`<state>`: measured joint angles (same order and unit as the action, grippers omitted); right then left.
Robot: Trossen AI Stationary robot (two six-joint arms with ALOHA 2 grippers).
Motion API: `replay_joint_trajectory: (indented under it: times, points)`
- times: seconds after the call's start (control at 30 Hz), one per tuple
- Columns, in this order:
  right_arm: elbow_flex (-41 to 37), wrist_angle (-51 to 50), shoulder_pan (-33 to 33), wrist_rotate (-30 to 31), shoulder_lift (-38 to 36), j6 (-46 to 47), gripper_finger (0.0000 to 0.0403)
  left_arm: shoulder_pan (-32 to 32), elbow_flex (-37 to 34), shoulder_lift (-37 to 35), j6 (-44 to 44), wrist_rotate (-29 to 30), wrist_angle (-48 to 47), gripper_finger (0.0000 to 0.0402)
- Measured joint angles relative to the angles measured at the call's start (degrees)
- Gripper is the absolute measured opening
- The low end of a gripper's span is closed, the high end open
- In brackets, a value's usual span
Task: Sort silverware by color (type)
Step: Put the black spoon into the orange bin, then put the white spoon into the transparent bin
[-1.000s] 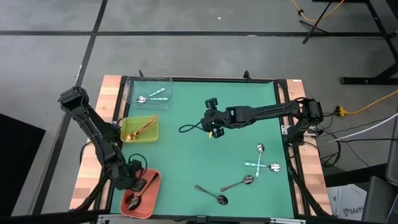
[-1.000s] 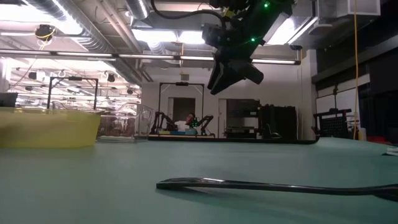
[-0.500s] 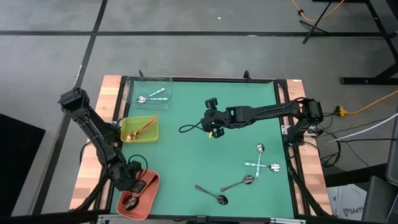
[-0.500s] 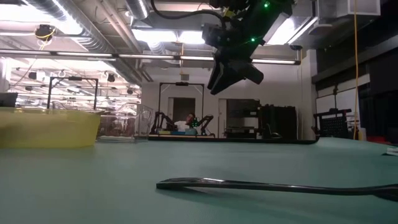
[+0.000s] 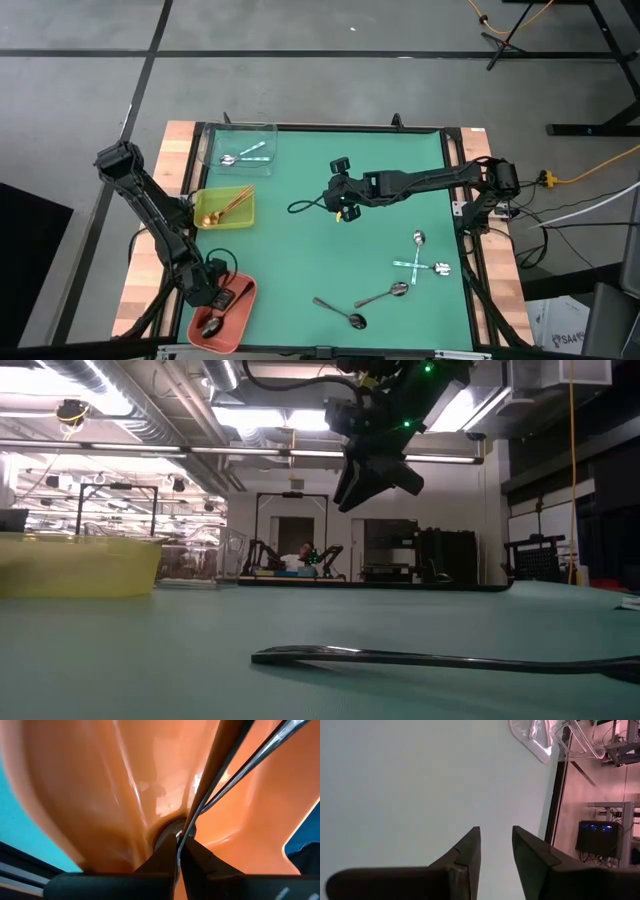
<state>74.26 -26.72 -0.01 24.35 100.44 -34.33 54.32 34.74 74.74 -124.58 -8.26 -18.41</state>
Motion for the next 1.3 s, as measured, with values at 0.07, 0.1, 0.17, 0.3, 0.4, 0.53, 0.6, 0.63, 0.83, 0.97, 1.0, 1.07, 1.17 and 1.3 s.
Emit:
replay_joint_trajectory:
  times: [0.07, 0.1, 0.17, 0.3, 0.4, 0.53, 0.6, 0.63, 0.83, 0.97, 1.0, 1.07, 1.17, 1.3]
  points:
    - [0.0, 0.0, 0.0, 0.0, 0.0, 0.0, 0.0104, -0.02, 0.0, 0.0, -1.23, 0.16, 0.0, 0.001]
    - [0.0, 0.0, 0.0, 0.01, 0.0, 0.0, 0.0104, -0.02, 0.0, 0.0, -1.55, 0.17, 0.01, 0.001]
    - [0.0, 0.0, 0.0, 0.01, 0.0, 0.0, 0.0104, -0.03, 0.0, 0.0, -1.8, 0.19, -0.08, 0.001]
    - [0.0, 0.0, 0.0, 0.01, 0.0, 0.0, 0.0104, -0.04, 0.0, 0.0, -1.85, 0.18, -0.12, 0.001]
    - [0.0, 0.0, 0.0, -0.01, 0.0, 0.0, 0.0104, -0.04, 0.0, 0.0, -1.85, 0.16, -0.13, 0.001]
    - [0.0, 0.0, 0.0, 0.01, 0.0, 0.0, 0.0104, -0.04, 0.0, 0.0, -1.86, 0.14, -0.21, 0.0023]
    - [0.0, 0.0, 0.0, 0.0, 0.0, 0.0, 0.0104, -0.04, 0.0, 0.0, -1.86, 0.15, -0.46, 0.0038]
    - [0.0, 0.0, 0.0, 0.01, 0.0, 0.0, 0.0104, -0.04, 0.0, 0.01, -1.85, 0.15, -0.59, 0.0046]
    - [0.0, 0.0, 0.0, 0.01, 0.0, 0.0, 0.0104, -0.04, 0.0, 0.02, -1.85, 0.14, -0.57, 0.0081]
    - [0.0, 0.0, 0.0, 0.01, 0.0, 0.0, 0.0104, -0.04, 0.0, 0.02, -1.85, 0.16, -0.57, 0.0084]
    - [0.0, 0.0, 0.0, 0.01, 0.0, 0.0, 0.0104, -0.04, 0.0, 0.02, -1.85, 0.18, -0.57, 0.0084]
    - [0.0, 0.0, 0.0, 0.0, 0.0, 0.0, 0.0104, -0.04, 0.0, 0.02, -1.85, 0.18, -0.55, 0.0084]
    - [0.0, 0.0, 0.0, 0.01, 0.0, 0.0, 0.0104, -0.04, 0.0, 0.02, -1.86, 0.18, -0.49, 0.0084]
    - [0.0, 0.0, 0.0, 0.0, 0.0, 0.0, 0.0104, -0.04, 0.0, -0.23, -1.85, -0.12, 1.65, 0.0085]
